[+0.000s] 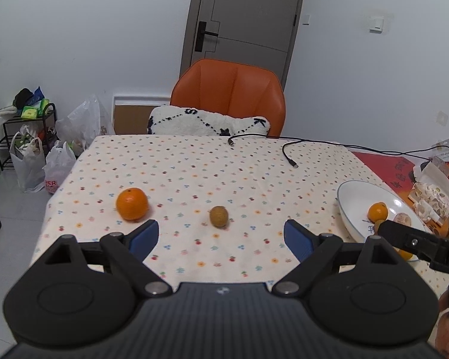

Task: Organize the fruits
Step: 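Move both open grippers back toward the remaining orange and round fruit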

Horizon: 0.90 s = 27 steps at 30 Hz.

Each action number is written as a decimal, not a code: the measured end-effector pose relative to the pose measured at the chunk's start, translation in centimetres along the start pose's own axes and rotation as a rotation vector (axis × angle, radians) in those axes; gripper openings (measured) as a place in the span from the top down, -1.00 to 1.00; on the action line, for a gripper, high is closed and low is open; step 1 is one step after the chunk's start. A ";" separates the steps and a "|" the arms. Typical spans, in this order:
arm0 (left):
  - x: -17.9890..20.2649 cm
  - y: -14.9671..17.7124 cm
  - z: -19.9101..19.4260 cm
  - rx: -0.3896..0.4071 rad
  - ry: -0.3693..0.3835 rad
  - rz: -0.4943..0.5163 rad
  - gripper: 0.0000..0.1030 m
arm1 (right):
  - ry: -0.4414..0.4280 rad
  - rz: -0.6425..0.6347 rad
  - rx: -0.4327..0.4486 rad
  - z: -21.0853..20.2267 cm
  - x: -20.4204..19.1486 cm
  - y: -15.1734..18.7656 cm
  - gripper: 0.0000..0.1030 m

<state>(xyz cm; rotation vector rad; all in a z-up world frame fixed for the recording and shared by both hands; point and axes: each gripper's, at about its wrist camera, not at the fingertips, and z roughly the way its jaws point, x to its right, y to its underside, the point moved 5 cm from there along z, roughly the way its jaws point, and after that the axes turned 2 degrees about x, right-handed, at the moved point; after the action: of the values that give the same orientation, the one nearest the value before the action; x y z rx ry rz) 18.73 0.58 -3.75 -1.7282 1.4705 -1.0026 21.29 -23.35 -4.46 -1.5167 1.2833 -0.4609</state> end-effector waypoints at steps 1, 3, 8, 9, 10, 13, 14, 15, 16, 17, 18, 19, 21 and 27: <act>-0.3 0.0 0.0 -0.002 -0.002 0.001 -0.74 | -0.003 -0.006 -0.001 0.1 -0.3 0.0 -1.00; -1.0 0.0 -0.2 -0.005 -0.004 -0.010 -0.74 | -0.011 -0.016 -0.005 0.3 -0.9 0.0 -1.00; -2.8 0.1 -0.3 -0.013 -0.033 -0.022 -0.74 | -0.037 -0.039 -0.019 1.1 -2.0 -0.2 -1.00; -3.2 0.1 -0.3 -0.015 -0.040 -0.023 -0.74 | -0.041 -0.041 -0.021 1.3 -2.2 -0.3 -1.00; -3.5 0.1 -0.3 -0.016 -0.048 -0.026 -0.74 | -0.046 -0.041 -0.025 1.5 -2.3 -0.3 -1.00; -4.7 -0.1 -0.3 -0.010 -0.067 -0.039 -0.74 | -0.055 -0.050 -0.038 2.2 -2.8 -0.6 -1.00; -5.0 -0.2 -0.3 -0.007 -0.074 -0.042 -0.74 | -0.054 -0.058 -0.042 2.6 -3.0 -0.8 -1.00; -5.4 -0.3 -0.3 -0.004 -0.081 -0.044 -0.74 | -0.054 -0.066 -0.048 2.9 -3.3 -0.9 -1.00; -5.7 -0.4 -0.3 -0.002 -0.089 -0.047 -0.74 | -0.058 -0.075 -0.050 3.2 -3.5 -1.1 -1.00; -6.0 -0.5 -0.2 -0.001 -0.097 -0.050 -0.74 | -0.065 -0.083 -0.051 3.5 -3.7 -1.3 -1.00; -6.3 -0.6 0.0 0.000 -0.103 -0.055 -0.74 | -0.070 -0.090 -0.053 3.8 -4.0 -1.4 -1.00; -6.6 -0.7 0.1 0.001 -0.107 -0.058 -0.74 | -0.070 -0.096 -0.057 4.2 -4.1 -1.6 -1.00; -7.2 -1.0 0.3 0.009 -0.113 -0.064 -0.74 | -0.074 -0.102 -0.064 4.8 -4.4 -1.9 -1.00; -9.1 -1.6 1.5 0.020 -0.148 -0.093 -0.74 | -0.098 -0.136 -0.081 6.6 -5.8 -2.4 -1.00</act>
<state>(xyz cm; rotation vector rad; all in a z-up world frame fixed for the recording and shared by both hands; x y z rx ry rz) 20.13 9.80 -4.43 -1.8295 1.2929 -0.9122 25.76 -15.52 -3.05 -1.6813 1.1392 -0.4211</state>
